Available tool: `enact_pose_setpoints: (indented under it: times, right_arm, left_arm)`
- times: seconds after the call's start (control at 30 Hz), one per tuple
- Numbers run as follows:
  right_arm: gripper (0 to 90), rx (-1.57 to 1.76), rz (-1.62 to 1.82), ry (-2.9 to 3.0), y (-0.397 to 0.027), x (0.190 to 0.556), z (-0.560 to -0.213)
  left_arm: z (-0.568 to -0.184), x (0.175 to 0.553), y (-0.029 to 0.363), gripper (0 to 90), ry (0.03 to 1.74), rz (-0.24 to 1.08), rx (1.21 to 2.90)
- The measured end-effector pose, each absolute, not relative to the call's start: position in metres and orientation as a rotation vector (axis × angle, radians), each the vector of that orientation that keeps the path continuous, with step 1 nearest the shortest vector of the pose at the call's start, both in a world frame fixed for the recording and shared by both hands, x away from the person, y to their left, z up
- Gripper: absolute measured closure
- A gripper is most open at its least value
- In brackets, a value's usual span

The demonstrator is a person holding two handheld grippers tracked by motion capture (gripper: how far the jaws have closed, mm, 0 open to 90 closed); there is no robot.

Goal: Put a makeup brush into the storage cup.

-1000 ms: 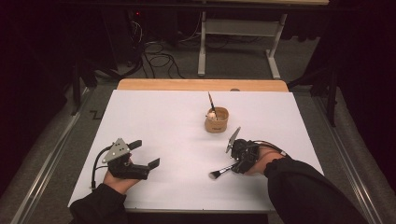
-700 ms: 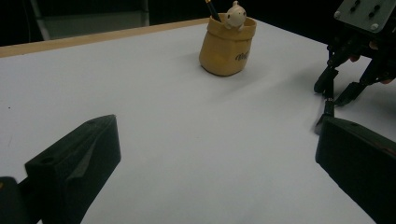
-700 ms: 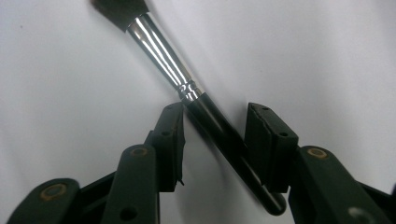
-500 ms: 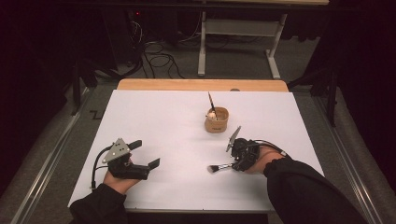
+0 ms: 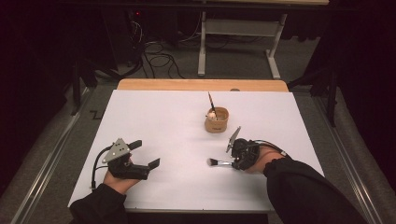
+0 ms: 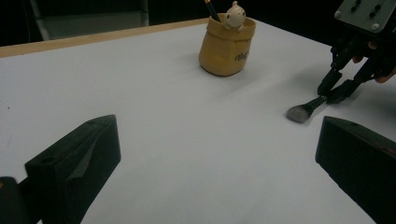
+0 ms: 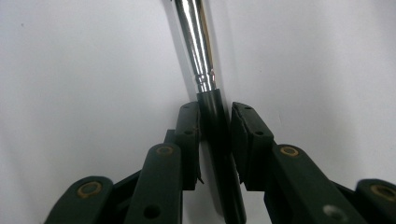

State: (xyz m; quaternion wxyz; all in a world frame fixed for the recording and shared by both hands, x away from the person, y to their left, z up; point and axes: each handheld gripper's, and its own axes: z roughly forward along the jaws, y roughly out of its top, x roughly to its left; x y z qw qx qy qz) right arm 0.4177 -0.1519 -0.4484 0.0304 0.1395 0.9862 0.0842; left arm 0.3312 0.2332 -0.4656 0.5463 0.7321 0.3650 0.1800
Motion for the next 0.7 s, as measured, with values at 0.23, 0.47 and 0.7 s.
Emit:
enact_pose_setpoints:
  times: [0.23, 0.47, 0.7]
  right_arm:
    - [80.3, 0.424, 0.257, 3.042, -0.1518, 0.4174, -0.4483]
    - [80.9, 0.426, 0.243, 3.044, -0.1507, 0.4176, -0.4479]
    - [81.1, 0.434, 0.243, 3.04, -0.1506, 0.4168, -0.4475]
  left_arm:
    - [-0.4656, 0.3312, 0.2334, 0.8, 0.865, 0.427, 1.735]
    - [-0.4654, 0.3309, 0.2332, 0.7, 0.864, 0.427, 1.734]
    - [-0.4654, 0.331, 0.2332, 0.7, 0.864, 0.426, 1.733]
